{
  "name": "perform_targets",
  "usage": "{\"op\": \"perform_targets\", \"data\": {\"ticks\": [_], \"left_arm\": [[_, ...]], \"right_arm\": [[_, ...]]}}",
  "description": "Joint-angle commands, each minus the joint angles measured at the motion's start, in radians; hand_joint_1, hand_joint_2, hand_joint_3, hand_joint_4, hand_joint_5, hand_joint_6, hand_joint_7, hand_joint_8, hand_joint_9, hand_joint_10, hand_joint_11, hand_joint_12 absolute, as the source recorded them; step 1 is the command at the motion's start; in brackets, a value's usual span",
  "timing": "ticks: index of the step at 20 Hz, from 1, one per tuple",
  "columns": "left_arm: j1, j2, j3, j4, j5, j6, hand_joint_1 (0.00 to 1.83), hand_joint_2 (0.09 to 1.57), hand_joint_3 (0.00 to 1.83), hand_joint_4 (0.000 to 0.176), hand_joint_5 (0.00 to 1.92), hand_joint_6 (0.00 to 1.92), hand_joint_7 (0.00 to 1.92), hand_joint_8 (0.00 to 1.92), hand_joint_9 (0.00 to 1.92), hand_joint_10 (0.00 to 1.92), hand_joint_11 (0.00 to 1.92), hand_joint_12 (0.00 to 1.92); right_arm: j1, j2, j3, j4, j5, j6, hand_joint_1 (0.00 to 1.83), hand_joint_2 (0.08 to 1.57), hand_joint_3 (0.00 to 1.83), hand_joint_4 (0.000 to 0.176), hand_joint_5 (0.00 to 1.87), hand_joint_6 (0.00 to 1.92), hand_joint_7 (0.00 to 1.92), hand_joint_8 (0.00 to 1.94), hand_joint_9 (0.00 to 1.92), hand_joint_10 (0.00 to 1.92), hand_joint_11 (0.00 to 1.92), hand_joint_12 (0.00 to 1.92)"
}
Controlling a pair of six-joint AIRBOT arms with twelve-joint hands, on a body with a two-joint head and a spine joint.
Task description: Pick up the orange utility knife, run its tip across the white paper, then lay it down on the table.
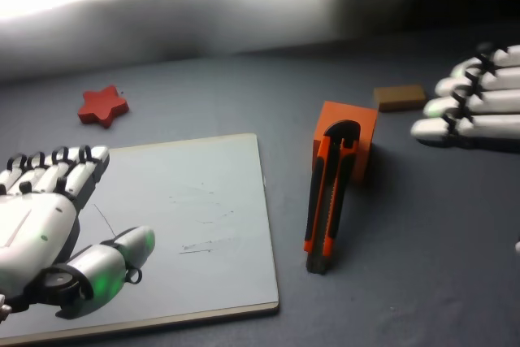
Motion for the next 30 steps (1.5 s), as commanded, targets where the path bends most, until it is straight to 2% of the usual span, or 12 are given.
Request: {"op": "perform_targets", "data": {"ticks": [1,3,4,7,8,10,12,14,18,23,26,30], "left_arm": [[-0.003,-0.005,0.002,0.052,-0.108,0.009,0.01,1.32,0.00,0.021,0.00,0.00,0.01,0.00,0.06,0.00,0.00,0.32],[-0.016,-0.014,0.001,0.013,-0.098,0.023,0.04,1.31,0.00,0.015,0.00,0.00,0.03,0.00,0.07,0.00,0.00,0.38],[-0.019,-0.018,0.003,0.010,-0.098,0.024,0.06,1.31,0.00,0.017,0.00,0.00,0.03,0.00,0.07,0.00,0.00,0.42],[-0.025,-0.026,0.007,0.010,-0.096,0.024,0.04,1.32,0.00,0.025,0.00,0.00,0.06,0.01,0.10,0.01,0.00,0.55],[-0.025,-0.030,0.010,0.013,-0.096,0.024,0.03,1.32,0.00,0.023,0.00,0.00,0.06,0.00,0.09,0.01,0.00,0.50],[-0.020,-0.038,0.021,0.025,-0.096,0.020,0.04,1.32,0.00,0.028,0.00,0.00,0.03,0.00,0.06,0.00,0.00,0.39],[-0.017,-0.041,0.031,0.043,-0.090,0.019,0.06,1.31,0.00,0.014,0.00,0.00,0.05,0.00,0.09,0.01,0.00,0.55],[-0.013,-0.040,0.040,0.073,-0.078,0.005,0.01,1.30,0.00,0.000,0.00,0.00,0.00,0.00,0.01,0.01,0.00,0.35],[-0.009,-0.044,0.042,0.104,-0.074,0.003,0.00,1.26,0.00,0.000,0.00,0.00,0.00,0.00,0.00,0.00,0.00,0.03],[-0.005,-0.051,0.041,0.106,-0.074,-0.002,0.00,1.22,0.00,0.000,0.00,0.00,0.00,0.00,0.00,0.00,0.00,0.00],[-0.008,-0.051,0.045,0.109,-0.074,-0.016,0.00,1.20,0.00,0.000,0.00,0.00,0.00,0.00,0.00,0.00,0.00,0.00],[-0.013,-0.051,0.045,0.109,-0.083,-0.016,0.00,1.20,0.00,0.000,0.00,0.00,0.00,0.00,0.00,0.00,0.01,0.00]], "right_arm": [[0.013,-0.007,0.008,0.032,-0.027,-0.018,0.70,1.13,0.00,0.000,0.00,0.00,0.00,0.00,0.00,0.00,0.00,0.00],[0.013,-0.047,0.026,0.079,-0.026,-0.073,0.95,1.10,0.00,0.000,0.00,0.00,0.00,0.00,0.00,0.00,0.00,0.00],[0.005,-0.076,0.044,0.217,-0.007,-0.241,0.99,1.09,0.00,0.000,0.00,0.00,0.00,0.00,0.00,0.00,0.00,0.00],[0.002,-0.146,0.091,0.260,-0.004,-0.351,1.02,1.09,0.00,0.000,0.00,0.00,0.00,0.00,0.00,0.00,0.00,0.00],[-0.010,-0.170,0.107,0.301,-0.001,-0.429,1.02,1.08,0.00,0.000,0.00,0.00,0.00,0.00,0.00,0.00,0.00,0.00],[-0.065,-0.220,0.141,0.527,0.037,-0.735,1.04,1.07,0.00,0.000,0.00,0.00,0.00,0.00,0.00,0.00,0.00,0.00],[-0.107,-0.272,0.172,0.613,0.050,-0.895,1.07,1.05,0.00,0.000,0.00,0.00,0.00,0.00,0.00,0.00,0.00,0.00],[-0.144,-0.320,0.198,0.652,0.052,-0.975,1.07,1.05,0.00,0.000,0.00,0.00,0.00,0.00,0.00,0.00,0.00,0.00],[-0.180,-0.421,0.247,0.655,-0.002,-0.959,1.06,1.05,0.00,0.000,0.00,0.00,0.00,0.00,0.00,0.00,0.00,0.00],[-0.186,-0.524,0.290,0.638,-0.107,-0.902,1.02,1.05,0.00,0.000,0.00,0.00,0.00,0.00,0.00,0.00,0.00,0.00],[-0.172,-0.571,0.320,0.414,-0.149,-0.696,0.97,1.05,0.00,0.000,0.00,0.00,0.00,0.00,0.00,0.00,0.00,0.00],[-0.169,-0.620,0.368,0.231,-0.152,-0.544,0.99,1.06,0.00,0.000,0.00,0.00,0.00,0.00,0.00,0.00,0.00,0.00]]}}
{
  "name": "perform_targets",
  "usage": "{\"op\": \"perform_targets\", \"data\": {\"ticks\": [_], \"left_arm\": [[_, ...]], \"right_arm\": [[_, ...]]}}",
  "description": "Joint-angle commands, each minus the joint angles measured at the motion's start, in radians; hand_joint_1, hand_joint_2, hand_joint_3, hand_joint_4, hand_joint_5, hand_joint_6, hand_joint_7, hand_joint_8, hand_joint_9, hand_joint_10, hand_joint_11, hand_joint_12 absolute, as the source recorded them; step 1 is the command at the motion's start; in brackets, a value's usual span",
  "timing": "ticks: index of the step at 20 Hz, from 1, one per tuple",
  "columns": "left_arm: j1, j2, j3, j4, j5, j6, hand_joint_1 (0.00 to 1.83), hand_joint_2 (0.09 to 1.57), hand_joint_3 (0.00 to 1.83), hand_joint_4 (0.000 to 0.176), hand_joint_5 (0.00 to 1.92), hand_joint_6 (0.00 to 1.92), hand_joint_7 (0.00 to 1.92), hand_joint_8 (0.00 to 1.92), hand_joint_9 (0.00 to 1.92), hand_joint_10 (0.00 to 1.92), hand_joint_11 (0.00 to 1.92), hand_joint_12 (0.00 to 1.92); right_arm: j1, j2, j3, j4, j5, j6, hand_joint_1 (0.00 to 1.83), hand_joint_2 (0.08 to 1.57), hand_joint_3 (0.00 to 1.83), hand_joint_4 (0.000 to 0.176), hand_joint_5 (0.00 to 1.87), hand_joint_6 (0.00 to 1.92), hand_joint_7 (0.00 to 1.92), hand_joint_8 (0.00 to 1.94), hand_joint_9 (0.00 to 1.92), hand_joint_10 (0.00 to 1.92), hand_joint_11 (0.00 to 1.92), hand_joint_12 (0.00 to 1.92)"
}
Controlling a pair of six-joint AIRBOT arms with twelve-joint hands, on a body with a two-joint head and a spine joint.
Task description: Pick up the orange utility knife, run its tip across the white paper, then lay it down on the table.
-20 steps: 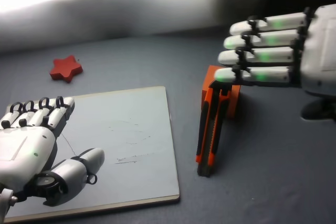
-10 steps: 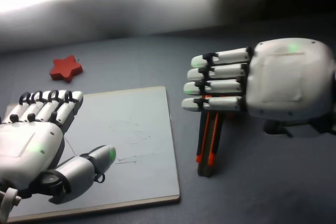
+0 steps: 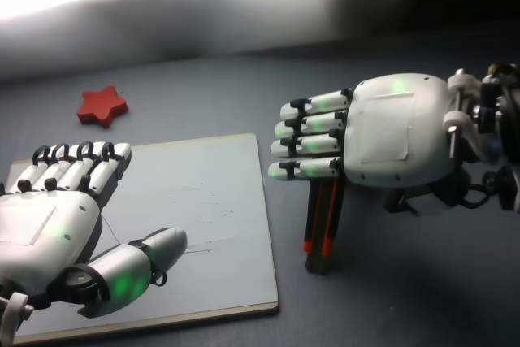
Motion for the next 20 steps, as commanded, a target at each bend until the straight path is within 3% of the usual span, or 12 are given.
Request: {"op": "perform_targets", "data": {"ticks": [1,10,13,20], "left_arm": [[-0.009,-0.001,0.007,0.059,-0.101,-0.003,0.00,1.20,0.00,0.000,0.00,0.00,0.00,0.00,0.00,0.00,0.01,0.00],[0.015,-0.002,0.012,0.059,-0.109,-0.014,0.00,1.19,0.00,0.000,0.00,0.00,0.00,0.00,0.00,0.00,0.00,0.01],[0.045,-0.014,0.026,0.059,-0.154,-0.048,0.00,1.19,0.00,0.000,0.00,0.00,0.00,0.00,0.00,0.00,0.01,0.01],[0.047,-0.015,0.034,0.041,-0.142,-0.049,0.00,1.18,0.00,0.000,0.00,0.00,0.00,0.00,0.00,0.00,0.01,0.02]], "right_arm": [[0.012,-0.004,0.006,0.012,0.000,0.003,0.99,1.06,0.00,0.000,0.00,0.00,0.00,0.00,0.00,0.00,0.00,0.00],[-0.011,-0.103,0.084,0.002,0.005,0.011,1.09,1.02,0.00,0.000,0.00,0.00,0.00,0.00,0.00,0.00,0.00,0.00],[-0.015,-0.158,0.136,-0.010,0.008,0.008,1.05,1.03,0.00,0.000,0.00,0.00,0.00,0.00,0.00,0.00,0.00,0.00],[-0.019,-0.221,0.219,-0.020,0.015,0.005,1.07,1.04,0.00,0.000,0.00,0.00,0.00,0.00,0.00,0.00,0.00,0.00]]}}
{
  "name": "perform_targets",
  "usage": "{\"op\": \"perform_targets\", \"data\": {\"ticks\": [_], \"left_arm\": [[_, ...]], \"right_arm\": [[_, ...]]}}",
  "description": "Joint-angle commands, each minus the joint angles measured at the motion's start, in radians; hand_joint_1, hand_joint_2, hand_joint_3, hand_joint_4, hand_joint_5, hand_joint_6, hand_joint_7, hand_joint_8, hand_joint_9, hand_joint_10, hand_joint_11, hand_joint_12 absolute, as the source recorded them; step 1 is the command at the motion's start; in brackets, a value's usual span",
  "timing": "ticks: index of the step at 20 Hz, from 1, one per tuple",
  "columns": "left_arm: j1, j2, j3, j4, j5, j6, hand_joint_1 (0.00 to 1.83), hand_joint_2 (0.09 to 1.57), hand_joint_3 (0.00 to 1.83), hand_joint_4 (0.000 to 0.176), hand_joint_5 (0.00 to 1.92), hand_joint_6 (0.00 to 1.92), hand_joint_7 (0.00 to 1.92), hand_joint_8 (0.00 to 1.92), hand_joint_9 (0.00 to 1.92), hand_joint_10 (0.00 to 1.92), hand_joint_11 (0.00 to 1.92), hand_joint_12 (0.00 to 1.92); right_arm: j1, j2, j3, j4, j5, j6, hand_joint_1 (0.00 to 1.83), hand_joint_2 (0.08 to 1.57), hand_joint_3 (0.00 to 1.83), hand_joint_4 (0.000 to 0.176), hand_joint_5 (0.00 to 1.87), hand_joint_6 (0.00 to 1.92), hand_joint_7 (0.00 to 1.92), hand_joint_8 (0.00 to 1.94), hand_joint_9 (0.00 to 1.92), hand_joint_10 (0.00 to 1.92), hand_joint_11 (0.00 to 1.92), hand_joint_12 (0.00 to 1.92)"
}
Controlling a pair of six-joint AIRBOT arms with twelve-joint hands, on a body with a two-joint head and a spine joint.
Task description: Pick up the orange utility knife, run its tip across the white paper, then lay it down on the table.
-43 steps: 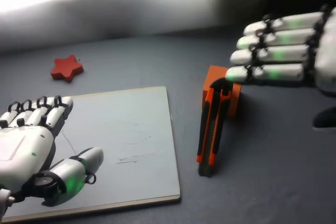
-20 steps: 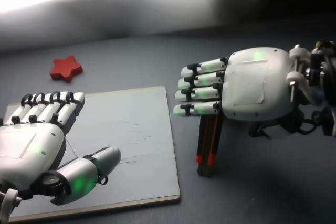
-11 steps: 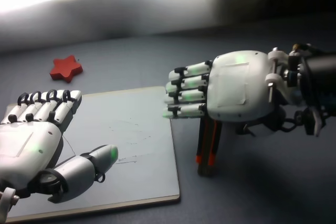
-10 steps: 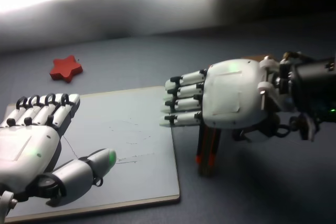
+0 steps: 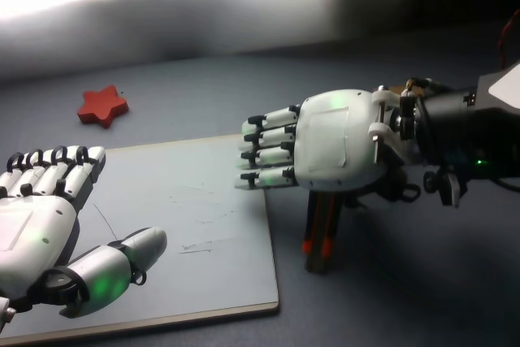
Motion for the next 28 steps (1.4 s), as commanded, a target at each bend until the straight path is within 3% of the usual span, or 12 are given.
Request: {"op": "perform_targets", "data": {"ticks": [1,9,10,11,12,14,15,18,23,25,27,28], "left_arm": [[-0.006,-0.001,-0.001,0.051,-0.088,-0.004,0.00,1.18,0.00,0.000,0.00,0.00,0.00,0.00,0.00,0.00,0.01,0.02],[-0.015,-0.001,-0.013,0.051,-0.088,0.001,0.00,1.18,0.00,0.000,0.00,0.00,0.00,0.00,0.01,0.00,0.00,0.21],[-0.015,-0.002,-0.014,0.051,-0.088,0.002,0.00,1.18,0.00,0.000,0.00,0.00,0.00,0.00,0.01,0.00,0.00,0.23],[-0.014,-0.003,-0.014,0.051,-0.086,0.002,0.00,1.18,0.00,0.000,0.00,0.00,0.00,0.00,0.01,0.00,0.00,0.23],[-0.014,-0.003,-0.014,0.051,-0.086,0.003,0.00,1.18,0.00,0.000,0.00,0.00,0.00,0.00,0.02,0.00,0.00,0.27],[-0.014,-0.004,-0.014,0.051,-0.086,0.003,0.00,1.19,0.00,0.000,0.00,0.00,0.00,0.00,0.02,0.00,0.00,0.26],[-0.014,-0.004,-0.014,0.051,-0.086,0.003,0.00,1.18,0.00,0.000,0.00,0.00,0.00,0.00,0.03,0.01,0.00,0.30],[-0.014,-0.004,-0.014,0.051,-0.086,0.003,0.00,1.18,0.00,0.000,0.00,0.00,0.00,0.00,0.05,0.01,0.00,0.40],[-0.013,-0.005,-0.014,0.051,-0.086,0.003,0.00,1.18,0.00,0.000,0.00,0.00,0.03,0.01,0.06,0.01,0.00,0.29],[-0.013,-0.006,-0.013,0.051,-0.086,0.003,0.00,1.18,0.00,0.000,0.00,0.00,0.03,0.01,0.06,0.01,0.00,0.33],[-0.013,-0.006,-0.012,0.051,-0.086,0.003,0.00,1.19,0.00,0.000,0.00,0.00,0.01,0.00,0.04,0.00,0.00,0.30],[-0.014,-0.006,-0.012,0.051,-0.086,0.003,0.00,1.19,0.00,0.000,0.00,0.00,0.02,0.00,0.04,0.00,0.00,0.31]], "right_arm": [[0.001,0.002,0.007,0.012,-0.009,-0.005,1.08,1.04,0.00,0.000,0.00,0.00,0.00,0.00,0.00,0.00,0.00,0.00],[-0.020,0.002,0.010,0.012,-0.004,-0.004,0.98,1.23,0.07,0.000,0.03,0.01,0.02,0.01,0.02,0.01,0.00,0.00],[-0.022,0.002,0.011,0.012,-0.006,-0.002,1.01,1.25,0.02,0.000,0.10,0.01,0.10,0.00,0.10,0.03,0.00,0.19],[-0.023,0.002,0.011,0.012,-0.011,0.000,1.04,1.23,0.00,0.000,0.31,0.16,0.40,0.14,0.31,0.24,0.00,0.84],[-0.025,0.001,0.011,0.012,-0.013,0.000,1.11,1.26,0.00,0.000,0.62,1.15,0.62,1.22,0.36,0.97,0.06,1.48],[-0.028,0.000,0.010,0.012,-0.013,0.000,1.09,1.31,0.02,0.024,0.63,1.54,0.63,1.63,0.50,1.72,0.36,1.88],[-0.028,0.000,0.010,0.012,-0.014,0.000,1.25,1.26,0.00,0.000,0.84,1.84,0.88,1.88,0.83,1.88,0.72,1.91],[-0.029,0.000,0.008,0.012,-0.023,0.000,1.50,1.29,0.01,0.000,1.48,1.92,1.63,1.94,1.69,1.92,1.72,1.92],[-0.025,0.009,0.001,0.012,-0.025,-0.001,1.37,1.34,0.03,0.000,1.47,1.92,1.66,1.94,1.74,1.92,1.82,1.92],[-0.022,0.015,-0.008,0.013,-0.030,0.001,1.38,1.34,0.04,0.060,1.45,1.92,1.62,1.94,1.71,1.92,1.80,1.92],[-0.017,0.026,-0.025,0.028,-0.042,0.002,1.39,1.34,0.04,0.080,1.46,1.92,1.63,1.94,1.72,1.92,1.80,1.92],[-0.013,0.032,-0.034,0.048,-0.048,0.002,1.39,1.34,0.05,0.130,1.46,1.92,1.64,1.94,1.73,1.92,1.82,1.92]]}}
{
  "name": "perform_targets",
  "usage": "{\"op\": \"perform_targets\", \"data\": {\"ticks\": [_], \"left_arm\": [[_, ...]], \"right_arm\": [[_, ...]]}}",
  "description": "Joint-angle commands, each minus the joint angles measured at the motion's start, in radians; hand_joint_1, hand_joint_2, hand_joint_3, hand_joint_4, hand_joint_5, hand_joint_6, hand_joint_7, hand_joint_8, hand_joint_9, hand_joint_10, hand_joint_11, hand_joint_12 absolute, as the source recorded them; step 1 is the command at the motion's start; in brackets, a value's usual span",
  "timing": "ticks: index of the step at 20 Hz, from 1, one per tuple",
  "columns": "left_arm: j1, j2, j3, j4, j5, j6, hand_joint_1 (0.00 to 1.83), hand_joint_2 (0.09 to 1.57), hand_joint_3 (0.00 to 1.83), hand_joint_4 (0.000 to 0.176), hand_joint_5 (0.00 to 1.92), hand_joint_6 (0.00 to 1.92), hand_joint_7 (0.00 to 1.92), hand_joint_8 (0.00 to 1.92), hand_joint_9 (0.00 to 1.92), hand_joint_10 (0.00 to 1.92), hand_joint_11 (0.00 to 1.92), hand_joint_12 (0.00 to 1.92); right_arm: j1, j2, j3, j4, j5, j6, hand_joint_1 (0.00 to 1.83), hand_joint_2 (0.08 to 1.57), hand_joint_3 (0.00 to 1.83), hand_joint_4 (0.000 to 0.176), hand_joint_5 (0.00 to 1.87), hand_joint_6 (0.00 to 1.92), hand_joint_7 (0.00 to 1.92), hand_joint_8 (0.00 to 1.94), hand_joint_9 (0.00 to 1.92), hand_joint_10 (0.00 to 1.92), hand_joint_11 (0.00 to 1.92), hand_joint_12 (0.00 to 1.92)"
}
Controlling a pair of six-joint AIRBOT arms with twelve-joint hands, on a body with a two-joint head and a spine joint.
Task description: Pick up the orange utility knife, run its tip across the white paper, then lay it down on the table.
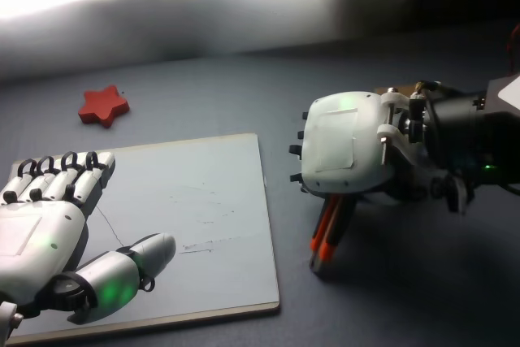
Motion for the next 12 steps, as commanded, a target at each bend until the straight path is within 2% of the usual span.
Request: {"op": "perform_targets", "data": {"ticks": [1,3,6,7,8,10,11,12], "left_arm": [[-0.009,-0.001,0.003,0.052,-0.094,-0.001,0.00,1.20,0.00,0.000,0.00,0.00,0.02,0.01,0.05,0.01,0.00,0.32],[-0.012,-0.001,0.007,0.052,-0.094,-0.001,0.00,1.20,0.01,0.000,0.00,0.00,0.01,0.00,0.03,0.00,0.00,0.28],[-0.023,-0.001,0.023,0.036,-0.089,-0.001,0.00,1.21,0.01,0.000,0.00,0.00,0.03,0.01,0.03,0.00,0.00,0.27],[-0.030,-0.002,0.032,0.029,-0.085,0.001,0.00,1.20,0.00,0.000,0.00,0.00,0.02,0.00,0.04,0.00,0.00,0.27],[-0.040,-0.002,0.044,0.020,-0.074,0.006,0.00,1.20,0.00,0.000,0.00,0.00,0.00,0.00,0.01,0.01,0.00,0.18],[-0.053,-0.002,0.071,0.008,-0.059,0.009,0.00,1.21,0.00,0.000,0.00,0.00,0.00,0.00,0.00,0.00,0.00,0.15],[-0.062,-0.002,0.087,0.001,-0.048,0.012,0.00,1.21,0.00,0.000,0.00,0.00,0.00,0.00,0.01,0.00,0.00,0.22],[-0.072,-0.002,0.109,-0.011,-0.038,0.016,0.00,1.21,0.00,0.000,0.00,0.00,0.00,0.00,0.01,0.00,0.00,0.24]], "right_arm": [[0.013,0.011,-0.010,0.039,-0.019,-0.003,1.40,1.34,0.05,0.148,1.46,1.92,1.64,1.94,1.72,1.92,1.81,1.92],[0.033,0.024,-0.028,0.074,-0.023,-0.003,1.43,1.32,0.04,0.173,1.43,1.92,1.59,1.94,1.68,1.92,1.76,1.92],[0.084,0.043,-0.047,0.130,0.003,-0.016,1.43,1.32,0.04,0.176,1.43,1.92,1.58,1.94,1.67,1.92,1.75,1.92],[0.097,0.048,-0.046,0.218,0.055,-0.096,1.42,1.31,0.03,0.176,1.43,1.92,1.59,1.94,1.67,1.92,1.74,1.92],[0.102,0.051,-0.038,0.357,0.149,-0.238,1.43,1.31,0.03,0.176,1.42,1.92,1.59,1.94,1.67,1.92,1.74,1.92],[0.106,0.051,-0.025,0.476,0.241,-0.437,1.44,1.31,0.03,0.176,1.40,1.92,1.55,1.94,1.67,1.92,1.74,1.92],[0.098,0.048,-0.018,0.583,0.276,-0.562,1.45,1.30,0.03,0.176,1.40,1.92,1.54,1.94,1.66,1.92,1.73,1.92],[0.080,0.038,0.000,0.702,0.352,-0.729,1.47,1.30,0.03,0.176,1.40,1.92,1.55,1.94,1.66,1.92,1.72,1.92]]}}
